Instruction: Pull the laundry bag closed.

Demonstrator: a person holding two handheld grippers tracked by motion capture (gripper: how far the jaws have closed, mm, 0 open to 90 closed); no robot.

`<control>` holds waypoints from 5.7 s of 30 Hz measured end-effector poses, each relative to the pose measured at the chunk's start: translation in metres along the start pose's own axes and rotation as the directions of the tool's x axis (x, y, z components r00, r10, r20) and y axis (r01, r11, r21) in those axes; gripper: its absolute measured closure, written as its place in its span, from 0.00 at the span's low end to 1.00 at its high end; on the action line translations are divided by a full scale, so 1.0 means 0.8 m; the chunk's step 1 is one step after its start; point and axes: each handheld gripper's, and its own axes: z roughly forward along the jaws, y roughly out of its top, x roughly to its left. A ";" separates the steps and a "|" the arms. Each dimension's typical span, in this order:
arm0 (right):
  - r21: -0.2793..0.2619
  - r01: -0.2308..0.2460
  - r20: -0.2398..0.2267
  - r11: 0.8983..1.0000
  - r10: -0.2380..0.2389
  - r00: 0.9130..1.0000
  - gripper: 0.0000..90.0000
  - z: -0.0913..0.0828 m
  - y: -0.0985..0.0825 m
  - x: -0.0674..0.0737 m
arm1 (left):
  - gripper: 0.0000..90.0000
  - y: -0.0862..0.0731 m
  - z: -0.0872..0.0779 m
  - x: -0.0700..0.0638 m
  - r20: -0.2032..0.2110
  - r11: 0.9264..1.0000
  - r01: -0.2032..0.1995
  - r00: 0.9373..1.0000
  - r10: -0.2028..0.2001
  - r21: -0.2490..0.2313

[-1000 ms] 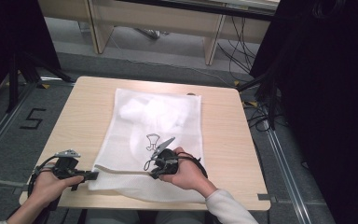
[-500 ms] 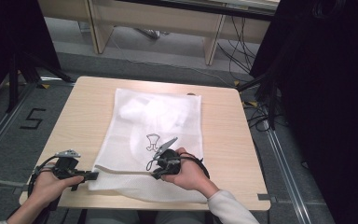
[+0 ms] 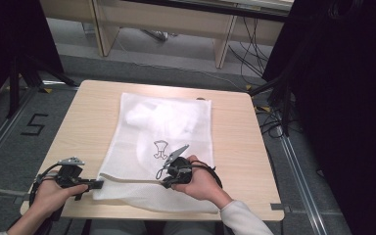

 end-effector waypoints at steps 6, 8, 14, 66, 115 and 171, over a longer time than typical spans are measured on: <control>0.005 -0.008 0.004 1.000 0.008 1.000 0.92 -0.002 -0.003 -0.001 | 0.95 0.000 0.000 0.000 0.002 1.000 0.003 1.000 -0.003 0.001; 0.002 -0.008 0.002 1.000 0.008 1.000 0.92 -0.003 -0.005 -0.002 | 0.95 0.000 0.000 0.000 0.000 1.000 0.002 1.000 -0.002 0.001; 0.007 -0.004 0.010 1.000 0.004 1.000 0.92 -0.005 -0.006 -0.002 | 0.95 0.000 0.000 0.000 0.001 1.000 0.006 1.000 -0.006 -0.001; 0.015 -0.035 0.017 0.999 0.034 0.999 0.92 -0.021 -0.029 -0.011 | 0.95 0.000 0.000 0.001 0.000 1.000 0.007 1.000 -0.007 0.004; 0.006 -0.062 0.035 0.998 0.062 0.997 0.92 -0.038 -0.047 -0.019 | 0.95 0.000 0.000 0.001 0.003 1.000 0.007 1.000 -0.007 0.003; -0.011 -0.104 0.053 0.995 0.104 0.993 0.92 -0.057 -0.074 -0.027 | 0.95 -0.001 0.000 0.002 0.005 1.000 0.011 1.000 -0.011 0.004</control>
